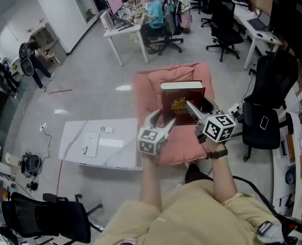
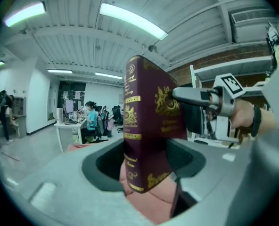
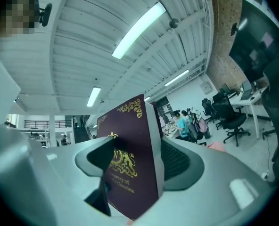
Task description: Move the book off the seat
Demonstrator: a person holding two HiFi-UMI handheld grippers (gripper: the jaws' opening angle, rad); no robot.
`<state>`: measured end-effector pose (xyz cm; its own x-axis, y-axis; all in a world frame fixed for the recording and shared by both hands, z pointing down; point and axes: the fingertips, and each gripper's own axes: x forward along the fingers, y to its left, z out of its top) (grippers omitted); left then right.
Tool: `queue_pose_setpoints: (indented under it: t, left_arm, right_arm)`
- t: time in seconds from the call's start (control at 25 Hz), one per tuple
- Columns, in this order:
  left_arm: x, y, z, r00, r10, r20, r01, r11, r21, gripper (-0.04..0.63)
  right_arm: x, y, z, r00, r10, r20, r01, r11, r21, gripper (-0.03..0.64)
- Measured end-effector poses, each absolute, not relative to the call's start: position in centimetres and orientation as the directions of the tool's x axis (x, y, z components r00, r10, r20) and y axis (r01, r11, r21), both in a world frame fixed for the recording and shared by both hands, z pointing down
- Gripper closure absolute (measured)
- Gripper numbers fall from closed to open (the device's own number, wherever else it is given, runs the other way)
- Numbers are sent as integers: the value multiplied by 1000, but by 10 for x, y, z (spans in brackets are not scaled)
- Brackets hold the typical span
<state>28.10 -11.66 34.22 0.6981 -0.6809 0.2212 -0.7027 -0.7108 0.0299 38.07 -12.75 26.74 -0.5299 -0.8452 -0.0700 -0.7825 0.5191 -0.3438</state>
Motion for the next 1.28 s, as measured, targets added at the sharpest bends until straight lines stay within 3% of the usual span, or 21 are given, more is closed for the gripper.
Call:
queue_pose_setpoints:
  t: [0.32, 0.64, 1.0, 1.28]
  left_arm:
    - [249, -107, 335, 640, -740, 208, -760, -650, 26, 327]
    - [199, -115, 320, 444, -873, 203, -894, -448, 28, 327]
    - [143, -75, 316, 89, -977, 191, -995, -80, 56, 330]
    - [69, 29, 322, -227, -950, 215, -961, 254, 108, 331]
  right_arm:
    - [353, -126, 264, -644, -762, -73, -689, 619, -377, 328]
    - [295, -159, 248, -809, -580, -96, -517, 779, -354, 328]
    - [215, -153, 245, -963, -238, -124, -179, 913, -366, 336]
    - [107, -74, 252, -987, 35, -159, 99, 905, -414, 337]
